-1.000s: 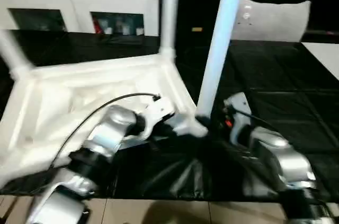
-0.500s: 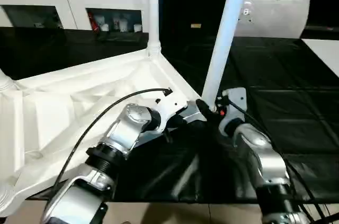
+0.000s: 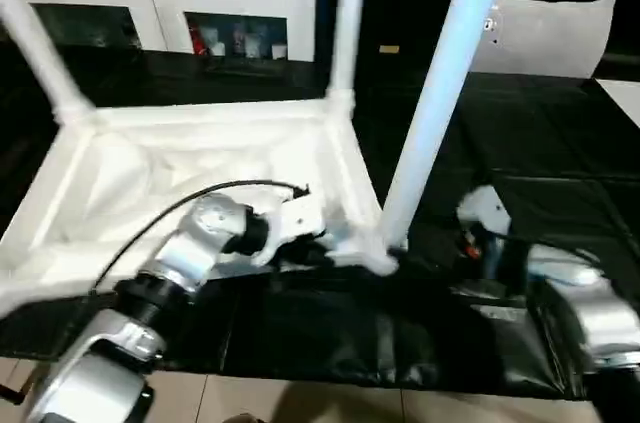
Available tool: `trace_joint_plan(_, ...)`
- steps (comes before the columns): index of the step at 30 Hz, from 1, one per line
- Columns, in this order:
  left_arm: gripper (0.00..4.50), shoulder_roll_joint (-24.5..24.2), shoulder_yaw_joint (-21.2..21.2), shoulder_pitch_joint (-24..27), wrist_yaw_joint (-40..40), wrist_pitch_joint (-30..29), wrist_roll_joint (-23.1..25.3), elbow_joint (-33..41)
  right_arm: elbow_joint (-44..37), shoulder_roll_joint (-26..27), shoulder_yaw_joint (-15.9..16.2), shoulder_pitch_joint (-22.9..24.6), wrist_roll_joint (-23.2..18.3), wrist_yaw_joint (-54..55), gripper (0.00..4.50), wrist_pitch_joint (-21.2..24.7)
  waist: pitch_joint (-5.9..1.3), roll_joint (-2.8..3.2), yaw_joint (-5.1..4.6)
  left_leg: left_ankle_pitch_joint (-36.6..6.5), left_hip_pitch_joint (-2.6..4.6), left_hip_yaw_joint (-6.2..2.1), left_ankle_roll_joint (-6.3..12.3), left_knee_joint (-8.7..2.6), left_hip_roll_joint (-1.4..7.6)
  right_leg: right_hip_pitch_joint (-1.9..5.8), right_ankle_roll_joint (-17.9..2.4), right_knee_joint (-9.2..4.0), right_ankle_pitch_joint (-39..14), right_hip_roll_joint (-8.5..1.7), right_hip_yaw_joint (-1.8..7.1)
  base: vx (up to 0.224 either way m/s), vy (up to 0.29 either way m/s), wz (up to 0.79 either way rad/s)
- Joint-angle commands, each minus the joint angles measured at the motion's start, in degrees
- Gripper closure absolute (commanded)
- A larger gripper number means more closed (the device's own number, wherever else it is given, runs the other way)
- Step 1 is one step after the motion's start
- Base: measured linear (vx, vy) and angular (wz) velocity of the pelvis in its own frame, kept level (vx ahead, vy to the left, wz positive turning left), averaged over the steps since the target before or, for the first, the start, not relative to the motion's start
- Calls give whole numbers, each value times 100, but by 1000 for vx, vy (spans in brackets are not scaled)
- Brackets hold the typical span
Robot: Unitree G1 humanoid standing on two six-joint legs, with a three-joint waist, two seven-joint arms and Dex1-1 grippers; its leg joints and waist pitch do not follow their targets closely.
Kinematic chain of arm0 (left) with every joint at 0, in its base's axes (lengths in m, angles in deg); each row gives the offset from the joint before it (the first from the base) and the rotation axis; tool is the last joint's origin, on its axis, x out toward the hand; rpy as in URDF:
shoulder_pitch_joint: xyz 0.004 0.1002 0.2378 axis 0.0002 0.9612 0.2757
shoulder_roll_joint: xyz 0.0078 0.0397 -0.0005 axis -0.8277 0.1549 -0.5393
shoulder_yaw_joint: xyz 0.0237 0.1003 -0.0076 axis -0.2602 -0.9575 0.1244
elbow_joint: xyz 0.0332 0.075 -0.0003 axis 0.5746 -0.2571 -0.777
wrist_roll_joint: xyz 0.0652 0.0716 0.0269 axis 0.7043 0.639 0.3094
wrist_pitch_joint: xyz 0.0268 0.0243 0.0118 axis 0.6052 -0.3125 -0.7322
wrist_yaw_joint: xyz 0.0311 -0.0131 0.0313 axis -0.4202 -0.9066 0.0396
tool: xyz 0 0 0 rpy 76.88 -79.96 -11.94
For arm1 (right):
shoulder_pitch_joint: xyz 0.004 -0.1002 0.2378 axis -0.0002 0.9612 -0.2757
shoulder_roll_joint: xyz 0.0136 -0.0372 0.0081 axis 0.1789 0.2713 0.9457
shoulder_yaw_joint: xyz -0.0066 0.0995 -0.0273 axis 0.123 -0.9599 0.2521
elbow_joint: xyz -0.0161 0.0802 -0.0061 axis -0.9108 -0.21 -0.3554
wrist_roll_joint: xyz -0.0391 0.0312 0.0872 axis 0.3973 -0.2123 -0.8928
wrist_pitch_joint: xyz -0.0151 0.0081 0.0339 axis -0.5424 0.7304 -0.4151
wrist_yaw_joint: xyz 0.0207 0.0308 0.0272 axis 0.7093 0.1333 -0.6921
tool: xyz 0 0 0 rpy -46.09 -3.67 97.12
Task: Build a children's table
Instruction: Rotate leg to tighten
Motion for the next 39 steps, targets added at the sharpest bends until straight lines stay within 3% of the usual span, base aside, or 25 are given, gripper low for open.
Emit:
trace_joint_plan(1,450,-92,-383,-71,-584,307,65,-40,-24,-125,128,-123,-230,-545,67,102,-346,-44,-18,-1556,157,-156,258,-413,364,172,-1335,-436,-1181,-367,233,0,0,0)
trace_joint_plan(6,450,-226,-497,-82,-1011,519,28,-8,151,-372,467,-277,-236,-1229,102,209,-360,-42,45,-1283,160,-133,327,-393,382,171,-1523,-361,-788,-352,210,0,0,0)
trace_joint_plan(20,450,-292,-630,-27,-1483,802,-12,29,316,-441,759,-472,-352,-1907,243,251,-367,-62,161,-1209,169,-117,305,-381,393,162,-1511,-350,-928,-376,216,0,0,0)
trace_joint_plan(27,450,-292,-623,-25,-1514,814,14,13,239,-447,829,-410,-421,-2082,257,412,-376,-67,172,-1167,166,-118,301,-374,391,168,-1511,-340,-874,-379,215,0,0,0)
trace_joint_plan(32,450,-224,-454,-10,-1199,311,-30,35,-125,-299,712,-165,-658,-1768,258,804,-370,-39,183,-1230,173,-120,265,-384,391,166,-1513,-348,-903,-373,216,0,0,0)
trace_joint_plan(35,450,-107,-323,-33,-862,-80,-29,44,-295,-102,656,-60,-650,-1310,258,1000,-345,-32,167,-1444,174,-129,167,-402,382,153,-1453,-380,-1263,-382,222,0,0,0)
trace_joint_plan(37,450,168,-82,-46,-281,-677,-106,122,-353,370,644,35,-318,-274,258,1161,-301,-26,143,-1756,209,-139,-4,-427,377,98,-1334,-432,-1792,-388,244,0,0,0)
trace_joint_plan(39,450,213,-49,-48,-194,-759,-119,137,-357,449,646,46,-256,-102,258,1196,-256,-74,57,-2231,210,-211,-211,-443,325,90,-934,-548,-3015,-424,206,0,0,0)
